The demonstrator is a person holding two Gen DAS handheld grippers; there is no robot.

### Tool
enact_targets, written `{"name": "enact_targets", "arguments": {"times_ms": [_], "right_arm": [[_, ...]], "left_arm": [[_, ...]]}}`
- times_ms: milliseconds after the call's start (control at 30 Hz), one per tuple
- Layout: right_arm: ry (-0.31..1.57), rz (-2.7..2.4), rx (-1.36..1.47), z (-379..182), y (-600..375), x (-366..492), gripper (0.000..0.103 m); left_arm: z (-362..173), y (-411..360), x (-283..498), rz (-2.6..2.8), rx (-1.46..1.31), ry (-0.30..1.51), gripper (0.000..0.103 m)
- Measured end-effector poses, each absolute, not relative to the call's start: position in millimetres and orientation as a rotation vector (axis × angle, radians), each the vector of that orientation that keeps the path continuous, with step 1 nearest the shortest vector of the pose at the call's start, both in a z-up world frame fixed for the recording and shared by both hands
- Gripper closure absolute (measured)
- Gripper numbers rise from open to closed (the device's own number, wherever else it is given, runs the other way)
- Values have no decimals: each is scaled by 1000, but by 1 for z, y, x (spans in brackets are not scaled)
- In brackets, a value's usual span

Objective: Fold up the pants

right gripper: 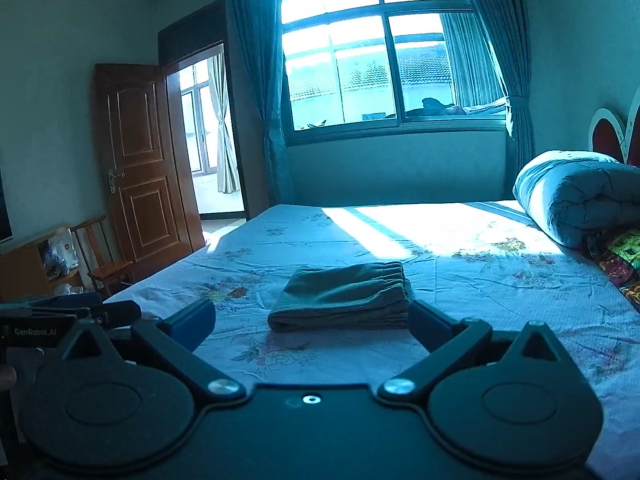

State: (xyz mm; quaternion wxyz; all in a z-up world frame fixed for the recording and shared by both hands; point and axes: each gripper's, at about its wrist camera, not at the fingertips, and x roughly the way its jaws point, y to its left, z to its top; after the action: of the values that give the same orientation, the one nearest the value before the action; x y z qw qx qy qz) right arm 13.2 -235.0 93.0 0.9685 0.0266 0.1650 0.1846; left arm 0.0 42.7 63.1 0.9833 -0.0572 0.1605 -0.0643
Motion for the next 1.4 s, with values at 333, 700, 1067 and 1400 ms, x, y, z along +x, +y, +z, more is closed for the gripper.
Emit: {"name": "enact_targets", "arguments": {"times_ms": [333, 700, 1067, 1400], "right_arm": [[314, 359, 22, 94, -231, 8, 6], [325, 360, 11, 87, -224, 4, 6], [316, 352, 28, 87, -234, 4, 6], [323, 341, 37, 87, -238, 2, 6]], "left_arm": [[76, 51, -13, -115, -112, 284, 0], [68, 53, -9, -111, -127, 293, 0], [68, 47, -7, -118, -123, 285, 0], [66, 47, -7, -130, -122, 282, 0]]}}
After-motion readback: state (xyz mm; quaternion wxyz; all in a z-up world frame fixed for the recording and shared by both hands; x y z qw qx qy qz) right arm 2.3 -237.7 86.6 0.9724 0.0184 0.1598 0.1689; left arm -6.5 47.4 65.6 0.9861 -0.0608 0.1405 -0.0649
